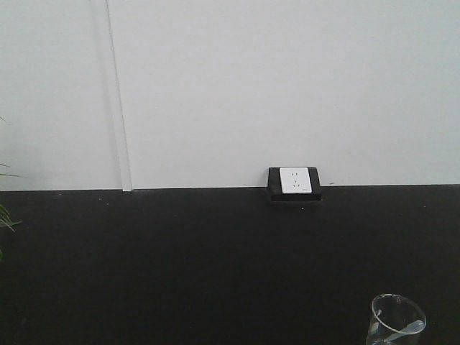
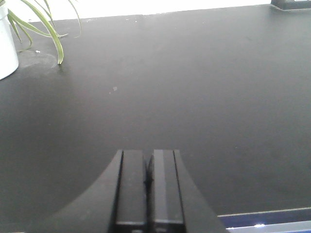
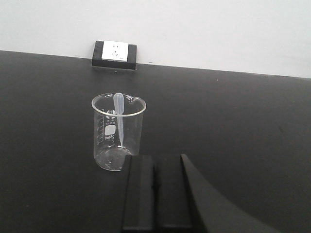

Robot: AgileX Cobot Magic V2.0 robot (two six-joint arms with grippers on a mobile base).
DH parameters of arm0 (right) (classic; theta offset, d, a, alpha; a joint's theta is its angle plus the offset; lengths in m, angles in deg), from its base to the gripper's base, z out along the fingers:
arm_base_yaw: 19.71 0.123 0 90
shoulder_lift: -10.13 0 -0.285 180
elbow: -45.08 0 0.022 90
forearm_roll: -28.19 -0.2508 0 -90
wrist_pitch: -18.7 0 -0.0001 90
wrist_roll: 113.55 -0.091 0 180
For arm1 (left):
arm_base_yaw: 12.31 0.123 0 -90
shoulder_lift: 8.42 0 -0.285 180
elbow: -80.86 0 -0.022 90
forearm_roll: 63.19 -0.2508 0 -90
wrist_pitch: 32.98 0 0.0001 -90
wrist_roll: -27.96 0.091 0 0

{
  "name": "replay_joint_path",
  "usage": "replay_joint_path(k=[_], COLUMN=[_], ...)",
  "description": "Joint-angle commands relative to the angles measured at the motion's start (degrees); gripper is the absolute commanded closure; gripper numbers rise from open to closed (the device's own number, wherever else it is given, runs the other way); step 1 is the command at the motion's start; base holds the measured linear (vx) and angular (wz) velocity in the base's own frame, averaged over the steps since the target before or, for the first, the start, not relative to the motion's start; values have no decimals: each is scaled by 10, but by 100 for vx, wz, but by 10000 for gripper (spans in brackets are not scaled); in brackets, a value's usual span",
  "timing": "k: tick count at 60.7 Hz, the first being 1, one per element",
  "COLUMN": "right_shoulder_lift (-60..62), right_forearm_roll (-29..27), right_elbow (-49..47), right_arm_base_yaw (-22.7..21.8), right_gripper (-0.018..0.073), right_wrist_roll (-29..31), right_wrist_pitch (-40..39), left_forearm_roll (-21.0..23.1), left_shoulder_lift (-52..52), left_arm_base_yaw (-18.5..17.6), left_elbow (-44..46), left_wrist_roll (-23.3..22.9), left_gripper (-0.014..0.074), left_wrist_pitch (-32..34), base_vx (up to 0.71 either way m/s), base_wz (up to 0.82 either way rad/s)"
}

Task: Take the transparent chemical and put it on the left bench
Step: 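Lower the right gripper over the clear pipette in the glass beaker, then close the right gripper on the pipette and lift it out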

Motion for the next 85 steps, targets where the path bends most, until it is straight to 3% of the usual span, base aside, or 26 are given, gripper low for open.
replay_joint_path(k=[1,23,38,51,65,85], right_shoulder_lift=[8,7,-87,-244,-404,-578], right_forearm_roll=[6,3,0,-1,-4,2], right_elbow=[3,-3,-121,-153,-153,-153], right_arm_base_yaw=[-4,-4,-4,-4,-4,-4], right_gripper=[566,566,557,524,414,80], right_wrist_roll=[-1,-18,-26,-26,-32,-57], right_wrist_pitch=[-59,-199,-127,-172,-315,-515], left_forearm_roll=[0,0,0,0,0,0], left_shoulder_lift=[-11,-11,-11,-11,-11,-11], left_arm_base_yaw=[-1,-1,-1,-1,-1,-1], left_elbow=[-9,-9,-9,-9,-9,-9], left_wrist_roll=[-4,-4,-4,-4,-4,-4], left_gripper=[600,600,600,600,600,600], left_wrist_pitch=[45,45,45,45,45,45], base_vx=[0,0,0,0,0,0], base_wz=[0,0,0,0,0,0])
